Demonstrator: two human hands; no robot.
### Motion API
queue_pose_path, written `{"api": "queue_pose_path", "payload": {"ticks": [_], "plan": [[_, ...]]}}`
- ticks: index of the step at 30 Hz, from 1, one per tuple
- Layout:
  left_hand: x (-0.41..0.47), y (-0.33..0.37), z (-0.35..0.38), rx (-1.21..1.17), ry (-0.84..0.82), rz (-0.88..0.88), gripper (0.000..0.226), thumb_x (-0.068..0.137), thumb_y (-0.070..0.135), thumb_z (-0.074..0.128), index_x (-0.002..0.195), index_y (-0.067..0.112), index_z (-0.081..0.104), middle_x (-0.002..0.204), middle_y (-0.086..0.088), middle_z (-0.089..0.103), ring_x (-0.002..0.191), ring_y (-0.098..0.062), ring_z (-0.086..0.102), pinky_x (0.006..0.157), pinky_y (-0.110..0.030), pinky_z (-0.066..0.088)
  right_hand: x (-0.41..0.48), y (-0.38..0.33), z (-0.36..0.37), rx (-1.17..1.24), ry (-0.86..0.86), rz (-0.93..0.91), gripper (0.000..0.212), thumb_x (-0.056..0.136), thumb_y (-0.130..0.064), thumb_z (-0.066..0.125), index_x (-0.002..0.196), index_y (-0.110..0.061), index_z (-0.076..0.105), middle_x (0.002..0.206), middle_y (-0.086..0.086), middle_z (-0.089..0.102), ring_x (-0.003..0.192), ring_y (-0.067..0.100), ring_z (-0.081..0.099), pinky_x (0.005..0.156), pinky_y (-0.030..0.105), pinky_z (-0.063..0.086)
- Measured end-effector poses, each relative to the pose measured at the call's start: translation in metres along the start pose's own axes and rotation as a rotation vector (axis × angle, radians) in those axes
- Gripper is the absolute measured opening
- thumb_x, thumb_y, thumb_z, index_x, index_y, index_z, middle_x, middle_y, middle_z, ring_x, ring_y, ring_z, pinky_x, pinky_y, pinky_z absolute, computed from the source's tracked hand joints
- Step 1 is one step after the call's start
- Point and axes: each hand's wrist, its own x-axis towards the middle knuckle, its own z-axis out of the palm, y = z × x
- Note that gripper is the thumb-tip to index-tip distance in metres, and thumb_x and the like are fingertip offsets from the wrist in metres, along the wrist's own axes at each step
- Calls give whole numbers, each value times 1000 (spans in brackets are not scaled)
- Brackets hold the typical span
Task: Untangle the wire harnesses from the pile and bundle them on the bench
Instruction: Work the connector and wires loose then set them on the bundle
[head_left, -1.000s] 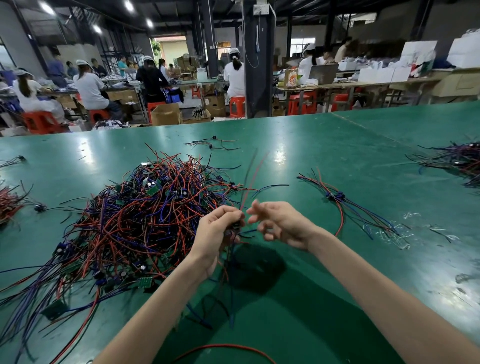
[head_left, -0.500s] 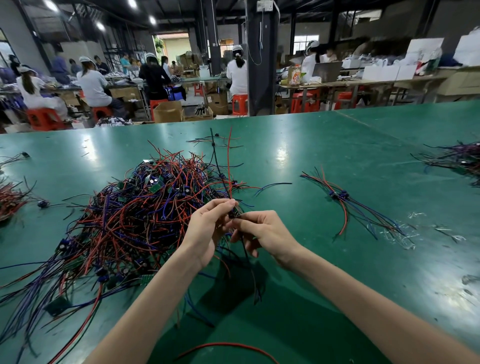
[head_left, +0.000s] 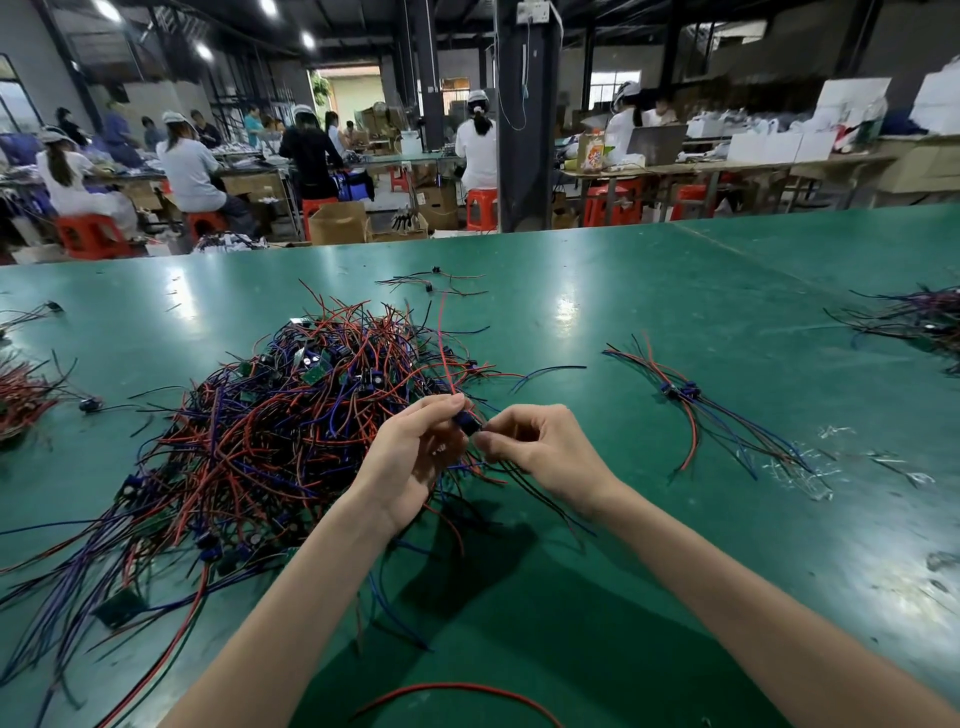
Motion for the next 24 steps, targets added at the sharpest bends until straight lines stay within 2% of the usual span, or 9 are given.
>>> {"api": "queue_pose_path", "payload": {"ticks": [2,4,7,11,15,24], "plan": [[-1,0,1,-41,-33,21,4,77,14,65,78,14,61,61,4,62,57,-10,58,75,-28,46,1,1,-1,58,-5,89,16,80,-19,75,68,-10,68,54,-1,61,45,4,42,47,17,33],[-1,-1,1,-55,-64,58,4,75,13,65,74,13,61,66,-1,65,62,-14,60,78,-32,53,1,3,-2,134,-18,180,21,79,-21,75,62,-12,65,49,-1,59,37,4,37,39,14,28],[-2,-6,1,53,-62,105,5,85,12,61,80,9,62,75,-4,70,68,-19,62,68,-27,59,1,5,-2,159,-68,222,20,81,-16,72,64,-11,64,52,5,59,36,5,37,36,15,28],[-1,-7,0,41,4,127,8,90,9,58,83,7,60,72,-5,70,62,-16,66,63,-23,58,2,6,-2,81,-93,201,17,85,-7,68,70,-15,66,58,4,63,41,4,46,44,20,34],[-1,-5,0,-10,5,121,9,91,10,56,83,8,59,73,-8,70,64,-19,69,63,-26,59,5,7,-6,-141,-36,160,12,83,-14,71,72,-19,70,67,15,66,49,10,48,52,22,38],[1,12,-13,-142,62,189,11,94,10,54,84,9,59,78,-6,68,73,-20,70,64,-28,59,7,11,-17,-282,1,141,9,81,-18,73,78,-9,75,74,12,72,61,9,54,63,22,46]]}}
